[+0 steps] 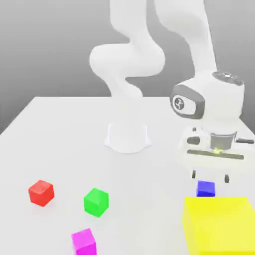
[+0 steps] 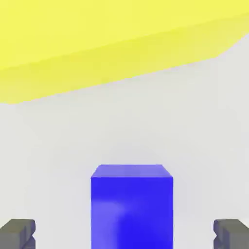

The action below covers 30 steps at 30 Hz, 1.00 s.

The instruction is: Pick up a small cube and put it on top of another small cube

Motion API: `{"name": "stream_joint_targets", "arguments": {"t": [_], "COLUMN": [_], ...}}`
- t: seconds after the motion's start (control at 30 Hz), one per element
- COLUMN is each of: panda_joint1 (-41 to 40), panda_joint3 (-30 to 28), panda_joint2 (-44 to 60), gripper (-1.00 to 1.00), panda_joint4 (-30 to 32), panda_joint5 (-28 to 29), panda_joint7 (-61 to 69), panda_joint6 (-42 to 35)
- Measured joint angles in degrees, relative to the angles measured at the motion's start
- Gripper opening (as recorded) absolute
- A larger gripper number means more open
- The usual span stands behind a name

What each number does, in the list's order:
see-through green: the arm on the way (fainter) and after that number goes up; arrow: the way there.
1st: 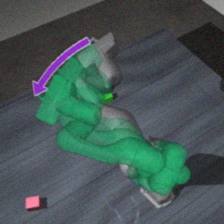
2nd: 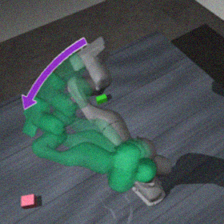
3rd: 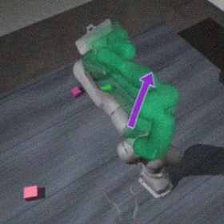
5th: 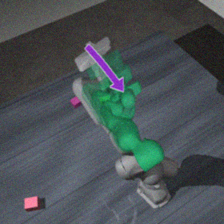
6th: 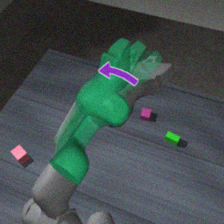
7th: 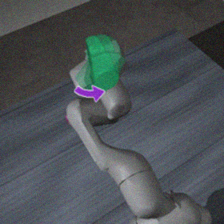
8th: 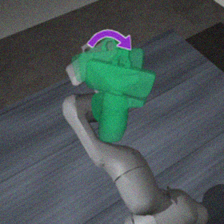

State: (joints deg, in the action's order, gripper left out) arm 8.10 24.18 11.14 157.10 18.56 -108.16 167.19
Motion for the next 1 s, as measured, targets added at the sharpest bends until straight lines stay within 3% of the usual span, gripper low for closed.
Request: {"name": "stream_joint_targets", "arguments": {"t": [0.2,0.23,0.5,0.7,0.83,1.0], "panda_joint1": [9.4,10.4,9.2,0.8,-1.5,-13.2], "panda_joint3": [-11.8,-13.0,-11.5,-0.7,3.4,-2.1], "panda_joint2": [7.4,8.1,7.2,0.1,-4.9,-10.7], "gripper": [0.00,-1.00,-1.00,-1.00,-1.00,-1.00], "panda_joint4": [-2.0,-2.2,-2.0,0.0,1.5,3.3], "panda_joint5": [10.6,11.4,10.3,-0.1,-8.5,-13.3], "panda_joint7": [-8.0,-8.7,-7.8,0.0,6.4,15.1], "panda_joint6": [5.2,5.7,5.2,0.3,-3.1,-7.1]}}
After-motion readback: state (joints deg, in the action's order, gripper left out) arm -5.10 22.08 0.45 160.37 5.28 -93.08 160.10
